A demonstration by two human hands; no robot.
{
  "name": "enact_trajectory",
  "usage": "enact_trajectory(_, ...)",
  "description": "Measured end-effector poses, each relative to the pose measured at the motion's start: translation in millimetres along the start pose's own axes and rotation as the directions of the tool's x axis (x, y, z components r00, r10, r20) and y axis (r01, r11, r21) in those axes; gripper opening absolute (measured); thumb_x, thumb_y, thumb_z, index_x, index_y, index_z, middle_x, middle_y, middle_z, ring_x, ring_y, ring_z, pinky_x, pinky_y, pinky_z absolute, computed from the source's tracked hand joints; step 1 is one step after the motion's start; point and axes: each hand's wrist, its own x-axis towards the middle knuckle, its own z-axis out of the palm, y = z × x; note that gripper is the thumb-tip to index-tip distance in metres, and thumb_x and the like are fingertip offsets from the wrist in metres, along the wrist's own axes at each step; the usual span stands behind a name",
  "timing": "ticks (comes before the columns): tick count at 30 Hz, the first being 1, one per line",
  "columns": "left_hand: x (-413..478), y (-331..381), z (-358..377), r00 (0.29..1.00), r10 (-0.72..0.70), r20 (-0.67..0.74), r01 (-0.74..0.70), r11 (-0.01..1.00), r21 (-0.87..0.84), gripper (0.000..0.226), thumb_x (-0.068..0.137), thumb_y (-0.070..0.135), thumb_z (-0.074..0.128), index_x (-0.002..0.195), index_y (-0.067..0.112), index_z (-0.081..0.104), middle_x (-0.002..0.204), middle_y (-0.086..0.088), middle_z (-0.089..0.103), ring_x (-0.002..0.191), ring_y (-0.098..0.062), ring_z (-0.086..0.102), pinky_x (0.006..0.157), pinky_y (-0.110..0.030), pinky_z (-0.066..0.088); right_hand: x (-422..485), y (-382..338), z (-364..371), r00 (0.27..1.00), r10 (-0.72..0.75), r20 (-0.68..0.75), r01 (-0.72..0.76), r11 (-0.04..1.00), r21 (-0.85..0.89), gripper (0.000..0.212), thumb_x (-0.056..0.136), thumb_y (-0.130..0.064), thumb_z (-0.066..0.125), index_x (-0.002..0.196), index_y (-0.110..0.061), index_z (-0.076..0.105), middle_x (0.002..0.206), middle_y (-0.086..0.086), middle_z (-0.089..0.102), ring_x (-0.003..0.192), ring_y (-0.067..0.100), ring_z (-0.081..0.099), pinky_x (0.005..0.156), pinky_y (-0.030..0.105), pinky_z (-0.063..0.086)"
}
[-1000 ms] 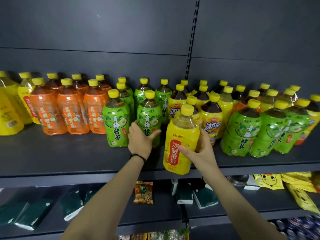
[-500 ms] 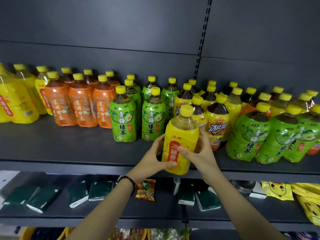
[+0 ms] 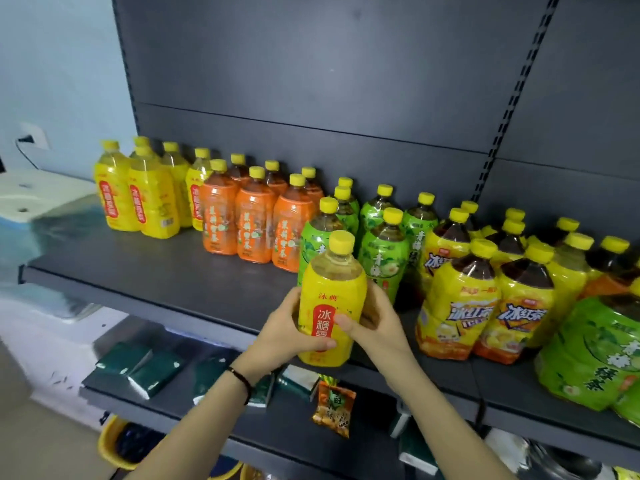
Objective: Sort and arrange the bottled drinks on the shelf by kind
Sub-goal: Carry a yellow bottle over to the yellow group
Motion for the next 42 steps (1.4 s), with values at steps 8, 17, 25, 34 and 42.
enact_trajectory(8, 7.5, -26.2, -157.4, 0.985, -0.024, -0.170, 0.041, 0.995, 0.095, 0.099, 0.040, 0.052, 0.091, 0.127, 0.030, 0.047, 0.114, 0.005, 0.067, 0.103, -0.012, 0.065, 0.087, -0.041, 0.055, 64.2, 48.0, 115.9, 0.991, 0.048, 0.128, 0.022, 0.867, -0.497, 0.046, 0.084, -0.036, 0.069, 0.126, -0.020, 0.059, 0.127, -0.006, 0.059, 0.120, 0.009, 0.053, 0.101, 0.027, 0.043)
enact_trajectory(17, 39.1, -63.0, -306.7, 0.953, -0.020, -0.301, 0.071, 0.985, 0.160, 0.097, 0.049, 0.044, 0.092, 0.133, 0.034, 0.043, 0.125, 0.000, 0.057, 0.114, -0.018, 0.058, 0.093, -0.043, 0.050, 107.2, 63.9, 195.9, 0.995, -0.026, 0.093, 0.092, 0.546, -0.833, 0.048, 0.088, -0.055, 0.054, 0.131, -0.033, 0.054, 0.141, -0.011, 0.046, 0.133, 0.011, 0.035, 0.104, 0.031, 0.024)
enact_trajectory(25, 87.3, -56.3, -324.3, 0.870, 0.025, -0.493, 0.132, 0.950, 0.281, 0.089, 0.068, 0.032, 0.083, 0.140, 0.014, 0.033, 0.134, -0.006, 0.044, 0.112, -0.019, 0.050, 0.093, -0.035, 0.048, 109.3, 64.5, 199.1, 0.998, -0.008, 0.061, 0.057, 0.514, -0.856, 0.045, 0.086, -0.056, 0.055, 0.127, -0.037, 0.055, 0.139, -0.016, 0.046, 0.132, 0.008, 0.034, 0.104, 0.030, 0.023)
enact_trajectory(34, 134.8, -60.3, -325.4, 0.849, -0.010, -0.529, 0.191, 0.939, 0.288, 0.073, 0.078, 0.027, 0.077, 0.135, 0.012, 0.034, 0.131, -0.013, 0.055, 0.118, -0.030, 0.054, 0.093, -0.045, 0.049, 108.5, 64.0, 199.0, 0.998, -0.007, 0.061, 0.056, 0.513, -0.856, 0.044, 0.086, -0.057, 0.056, 0.126, -0.039, 0.056, 0.137, -0.018, 0.046, 0.132, 0.005, 0.033, 0.101, 0.026, 0.019)
enact_trajectory(42, 165.5, -58.0, -329.9, 0.836, -0.104, -0.540, 0.350, 0.857, 0.378, 0.075, 0.077, 0.045, 0.073, 0.135, 0.021, 0.033, 0.123, -0.010, 0.060, 0.109, -0.035, 0.059, 0.090, -0.054, 0.049, 107.1, 64.5, 197.5, 0.999, 0.032, 0.017, -0.003, 0.541, -0.841, 0.057, 0.080, -0.067, 0.054, 0.128, -0.037, 0.054, 0.139, -0.017, 0.042, 0.133, 0.004, 0.028, 0.104, 0.027, 0.020)
